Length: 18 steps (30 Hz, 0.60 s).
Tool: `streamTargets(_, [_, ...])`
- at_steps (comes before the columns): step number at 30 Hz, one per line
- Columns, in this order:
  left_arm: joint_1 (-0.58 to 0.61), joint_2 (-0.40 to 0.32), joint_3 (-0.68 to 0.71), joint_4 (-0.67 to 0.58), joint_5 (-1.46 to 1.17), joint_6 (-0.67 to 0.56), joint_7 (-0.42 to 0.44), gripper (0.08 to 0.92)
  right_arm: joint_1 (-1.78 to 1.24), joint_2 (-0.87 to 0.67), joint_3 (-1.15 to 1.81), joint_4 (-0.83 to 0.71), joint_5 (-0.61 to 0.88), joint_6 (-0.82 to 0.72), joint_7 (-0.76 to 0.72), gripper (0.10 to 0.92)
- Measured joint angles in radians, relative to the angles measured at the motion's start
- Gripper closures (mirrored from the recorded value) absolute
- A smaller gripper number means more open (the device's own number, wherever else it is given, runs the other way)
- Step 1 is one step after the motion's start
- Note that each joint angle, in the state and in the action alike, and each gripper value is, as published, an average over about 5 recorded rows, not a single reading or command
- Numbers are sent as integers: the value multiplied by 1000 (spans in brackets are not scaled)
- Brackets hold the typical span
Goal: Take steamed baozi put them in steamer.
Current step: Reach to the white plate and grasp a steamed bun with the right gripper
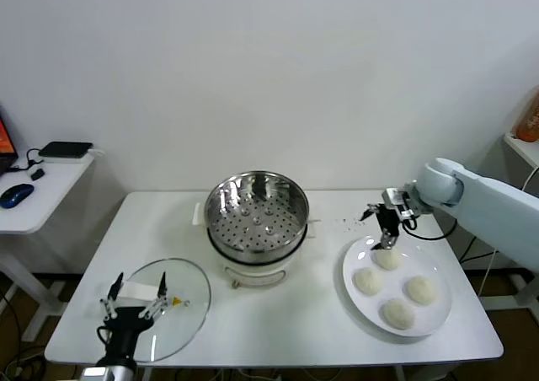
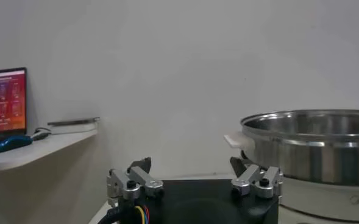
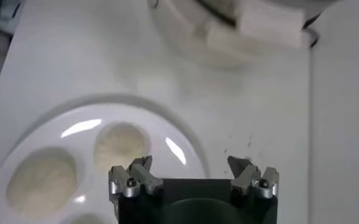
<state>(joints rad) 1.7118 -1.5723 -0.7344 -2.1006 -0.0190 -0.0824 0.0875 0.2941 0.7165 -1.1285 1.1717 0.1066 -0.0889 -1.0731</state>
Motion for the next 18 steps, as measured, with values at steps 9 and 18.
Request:
streamTargets(9, [-11, 1, -6, -2, 0, 9, 0, 177, -1, 82, -45, -134, -81, 49, -29, 203])
streamTargets(18, [-16, 1, -15, -4, 0, 15, 0, 177, -49, 127, -46, -202, -134, 70, -44, 203])
